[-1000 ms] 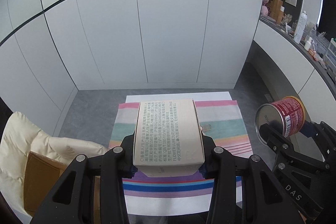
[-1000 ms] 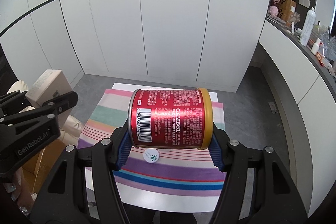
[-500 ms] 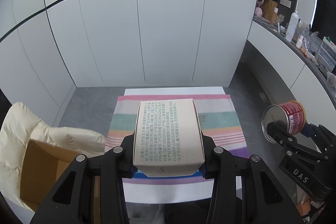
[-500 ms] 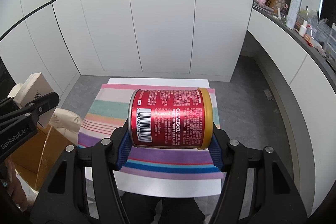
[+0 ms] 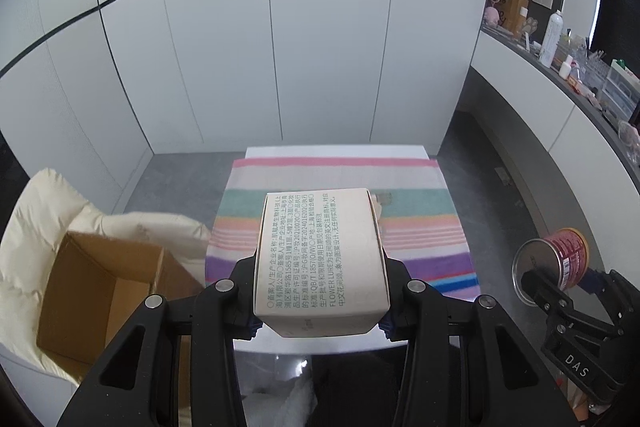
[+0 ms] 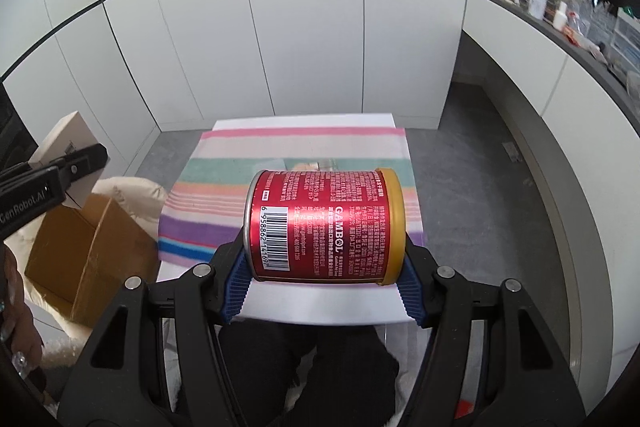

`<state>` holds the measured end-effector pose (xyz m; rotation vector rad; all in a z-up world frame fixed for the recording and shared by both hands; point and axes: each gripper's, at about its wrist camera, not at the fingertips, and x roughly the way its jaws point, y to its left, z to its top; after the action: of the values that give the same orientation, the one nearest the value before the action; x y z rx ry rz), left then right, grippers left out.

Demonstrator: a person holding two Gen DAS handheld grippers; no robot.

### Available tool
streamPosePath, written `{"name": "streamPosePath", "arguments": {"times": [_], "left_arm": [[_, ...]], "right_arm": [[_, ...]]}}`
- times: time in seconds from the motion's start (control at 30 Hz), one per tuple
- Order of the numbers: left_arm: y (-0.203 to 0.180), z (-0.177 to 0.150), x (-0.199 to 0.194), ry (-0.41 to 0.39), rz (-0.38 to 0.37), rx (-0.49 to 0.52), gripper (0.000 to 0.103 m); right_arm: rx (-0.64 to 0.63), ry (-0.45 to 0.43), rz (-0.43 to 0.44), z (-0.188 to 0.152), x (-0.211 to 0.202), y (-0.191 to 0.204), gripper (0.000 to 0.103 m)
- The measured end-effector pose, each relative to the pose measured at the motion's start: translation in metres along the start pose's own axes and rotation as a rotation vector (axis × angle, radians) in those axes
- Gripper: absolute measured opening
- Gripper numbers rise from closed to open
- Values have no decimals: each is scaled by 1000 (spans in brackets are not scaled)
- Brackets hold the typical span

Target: Organize objects

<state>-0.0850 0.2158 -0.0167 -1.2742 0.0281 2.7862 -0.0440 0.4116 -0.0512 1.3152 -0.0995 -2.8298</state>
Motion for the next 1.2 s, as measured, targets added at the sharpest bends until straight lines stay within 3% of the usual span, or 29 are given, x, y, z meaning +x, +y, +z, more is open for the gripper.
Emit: {"name": "streamPosePath", "arguments": {"times": [0.33, 0.67, 0.9, 1.2], "left_arm": [[0, -47, -6, 59, -34, 3, 44], [26, -51, -6, 62, -16, -57, 44], [70, -60, -11, 61, 43, -138, 44], [156, -87, -34, 52, 172, -284, 44]], "right_arm": [[54, 72, -10, -61, -18, -20, 64], [60, 79, -26, -64, -15, -18, 64], [-12, 83, 14, -55, -7, 18, 64], [-169, 88, 131, -46, 3, 104, 64]]}}
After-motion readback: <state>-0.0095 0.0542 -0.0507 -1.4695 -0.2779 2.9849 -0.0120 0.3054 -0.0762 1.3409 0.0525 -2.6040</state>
